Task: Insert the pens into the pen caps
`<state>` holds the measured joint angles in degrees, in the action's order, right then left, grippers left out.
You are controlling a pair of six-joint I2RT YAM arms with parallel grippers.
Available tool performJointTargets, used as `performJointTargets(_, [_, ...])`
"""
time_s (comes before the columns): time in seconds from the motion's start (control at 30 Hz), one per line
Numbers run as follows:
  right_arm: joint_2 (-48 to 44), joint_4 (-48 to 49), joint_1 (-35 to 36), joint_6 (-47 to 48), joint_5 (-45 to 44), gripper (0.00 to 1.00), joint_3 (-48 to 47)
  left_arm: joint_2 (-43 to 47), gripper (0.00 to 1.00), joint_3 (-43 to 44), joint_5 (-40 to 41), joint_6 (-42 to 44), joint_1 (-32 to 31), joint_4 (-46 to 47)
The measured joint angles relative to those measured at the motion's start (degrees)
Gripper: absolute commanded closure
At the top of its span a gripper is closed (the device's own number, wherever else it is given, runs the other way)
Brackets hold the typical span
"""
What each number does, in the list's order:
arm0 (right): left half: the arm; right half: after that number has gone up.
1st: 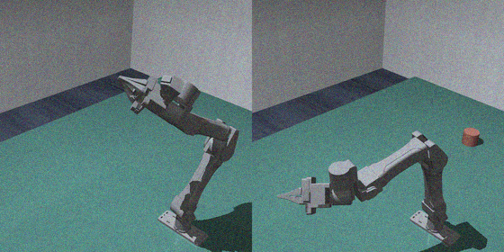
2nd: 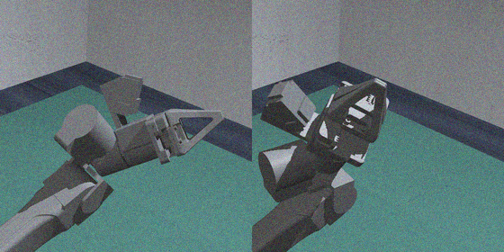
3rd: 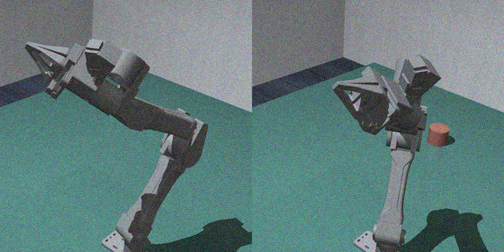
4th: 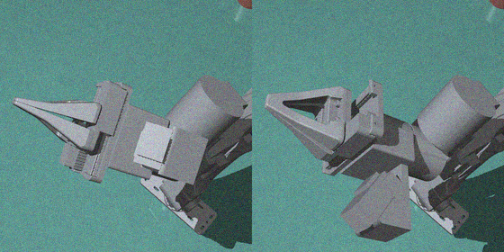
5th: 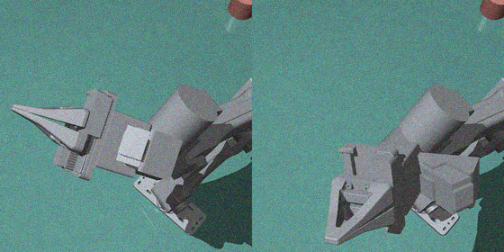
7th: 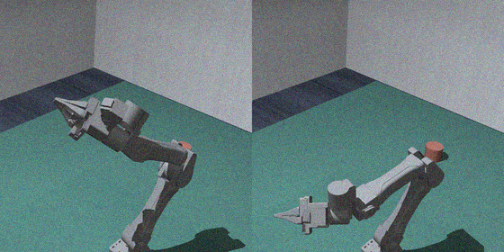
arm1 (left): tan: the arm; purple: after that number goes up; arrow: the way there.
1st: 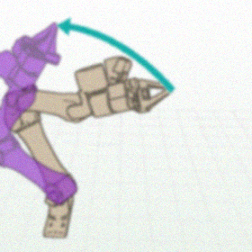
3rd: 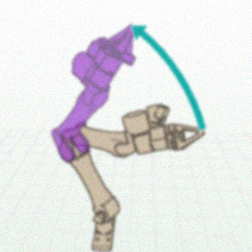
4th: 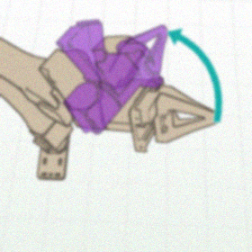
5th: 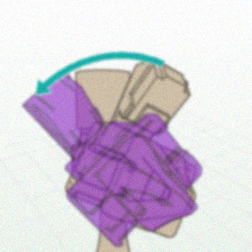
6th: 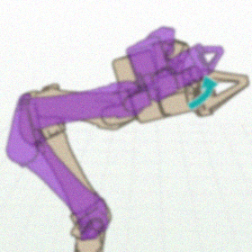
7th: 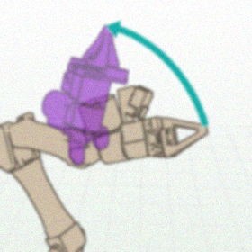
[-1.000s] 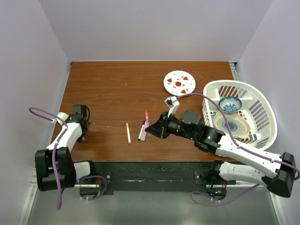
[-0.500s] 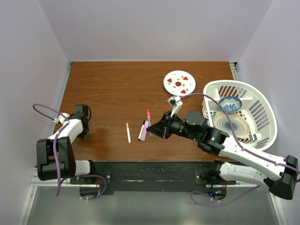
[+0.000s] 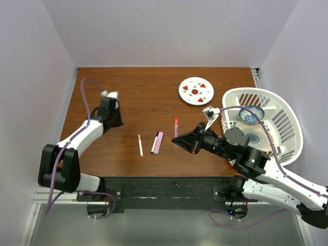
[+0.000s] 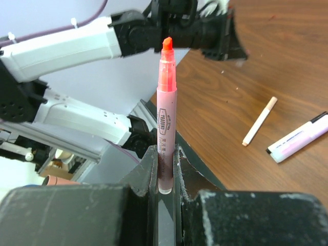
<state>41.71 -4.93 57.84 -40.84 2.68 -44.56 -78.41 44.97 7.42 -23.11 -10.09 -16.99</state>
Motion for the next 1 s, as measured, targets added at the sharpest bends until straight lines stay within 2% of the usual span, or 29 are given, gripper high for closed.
performJointTargets(0.07, [-2.2,-2.0,0.0,1.0,-0.5,1.00,-0.3,-2.6,1.00,6.2,-3.2,10.7,-4.0,0.0])
performJointTargets(0.2, [-6.0,-5.9,0.0,2.9,-2.2,1.00,-1.9,-3.8,1.00,10.8,-10.3,28.8,-8.0,-0.7])
performJointTargets(0.37, [-11.9,-9.9,0.0,4.7,-4.8,1.00,-2.3,-0.1,1.00,6.6,-17.4,54.7,-11.9,-7.5])
performJointTargets(0.5, [-15.1,-12.8,0.0,6.1,-7.1,1.00,-2.4,3.7,1.00,1.5,-22.2,68.3,-16.6,-11.3])
performJointTargets(0.67, [-17.0,-15.9,0.0,7.1,-9.4,1.00,-2.4,3.7,1.00,0.4,-20.9,76.7,-17.0,-14.9])
performJointTargets(0.87, [-17.4,-19.4,0.0,8.1,-11.3,1.00,-3.7,1.9,1.00,-2.7,-20.5,79.3,-17.0,-15.8])
performJointTargets(1.0, [-15.9,-21.4,0.0,9.7,-12.5,1.00,-6.9,-0.2,0.90,-5.9,-20.7,79.6,-17.5,-14.2])
